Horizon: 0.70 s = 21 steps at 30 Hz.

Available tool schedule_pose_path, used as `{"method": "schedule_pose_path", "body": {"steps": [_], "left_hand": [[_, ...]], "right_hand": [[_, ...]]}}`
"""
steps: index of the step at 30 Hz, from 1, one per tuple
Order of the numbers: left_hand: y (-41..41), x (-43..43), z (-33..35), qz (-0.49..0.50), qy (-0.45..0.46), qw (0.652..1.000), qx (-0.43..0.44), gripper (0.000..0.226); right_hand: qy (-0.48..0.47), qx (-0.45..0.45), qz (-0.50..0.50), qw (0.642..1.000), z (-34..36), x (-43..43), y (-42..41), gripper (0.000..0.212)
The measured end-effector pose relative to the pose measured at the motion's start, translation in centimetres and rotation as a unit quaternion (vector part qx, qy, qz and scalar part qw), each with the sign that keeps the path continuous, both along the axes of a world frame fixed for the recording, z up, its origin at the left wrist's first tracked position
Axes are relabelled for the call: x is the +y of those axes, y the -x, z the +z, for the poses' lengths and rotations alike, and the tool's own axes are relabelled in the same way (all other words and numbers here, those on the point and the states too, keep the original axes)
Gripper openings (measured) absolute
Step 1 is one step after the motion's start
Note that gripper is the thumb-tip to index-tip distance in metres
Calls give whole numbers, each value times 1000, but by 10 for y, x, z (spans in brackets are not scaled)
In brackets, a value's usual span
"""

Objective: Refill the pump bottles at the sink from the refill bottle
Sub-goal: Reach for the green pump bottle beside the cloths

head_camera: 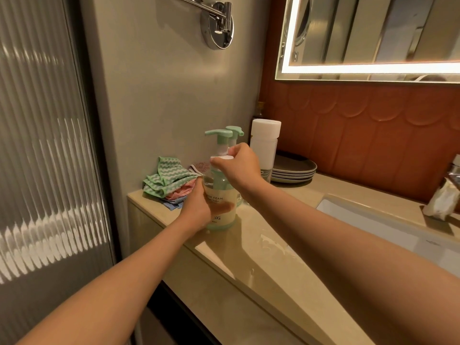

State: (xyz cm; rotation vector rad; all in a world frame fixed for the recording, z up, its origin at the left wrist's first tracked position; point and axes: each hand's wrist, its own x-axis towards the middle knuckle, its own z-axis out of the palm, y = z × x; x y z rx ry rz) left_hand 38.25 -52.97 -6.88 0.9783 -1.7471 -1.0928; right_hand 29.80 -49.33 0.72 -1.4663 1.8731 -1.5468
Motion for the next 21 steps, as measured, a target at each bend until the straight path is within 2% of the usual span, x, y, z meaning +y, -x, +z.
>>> {"method": "schedule_pose_path", "body": {"steps": [5,6,8,12,15,17,21], "left_hand": [[0,-2,-4,-4,21,1000,-5,51],[0,-3,-5,-3,21,1000,-8,50],[1,-4,-5,3,14,1000,-2,54],[2,-5,-5,11,-4,1000,3,60],[2,-4,-5,6,2,1000,-8,61],[2,-4,-4,2,-15,1000,16,61],[2,-5,-7,18,1,1000,-9,71]], "right_hand": [[-2,-45,70,997,7,8,-2,8],[-6,-44,70,997,8,8,-3,10],[-10,-35,51,998,6,5,-3,30],[-28,32,-3,999,2,2,0,55],[-24,68,-3,997,-1,3,1,46],[-16,71,3,997,0,3,1,43],[19,15,24,999,17,4,8,39]]}}
